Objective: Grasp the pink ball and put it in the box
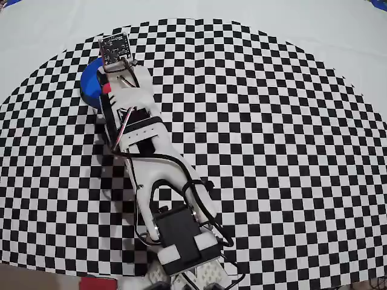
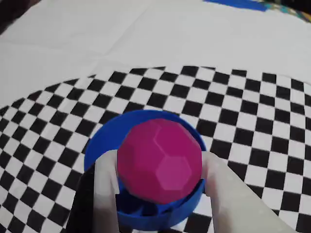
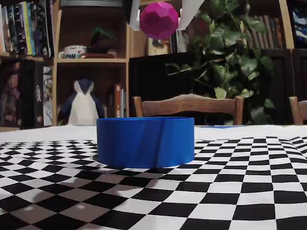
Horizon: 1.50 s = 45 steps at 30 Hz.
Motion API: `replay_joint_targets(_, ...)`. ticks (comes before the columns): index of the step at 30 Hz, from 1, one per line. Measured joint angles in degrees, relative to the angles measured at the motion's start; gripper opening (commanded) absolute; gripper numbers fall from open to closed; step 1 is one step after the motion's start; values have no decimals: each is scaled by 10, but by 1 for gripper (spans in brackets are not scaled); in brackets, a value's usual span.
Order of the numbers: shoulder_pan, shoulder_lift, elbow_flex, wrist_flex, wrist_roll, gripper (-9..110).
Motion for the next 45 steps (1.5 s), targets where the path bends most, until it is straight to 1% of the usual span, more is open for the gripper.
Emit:
replay_joint_targets(25, -20, -21, 0, 0, 0, 0)
replay_joint_targets(35, -25, -54, -3, 0, 0, 0)
replay_joint_targets(45, -29, -109, -50, 0, 0, 0)
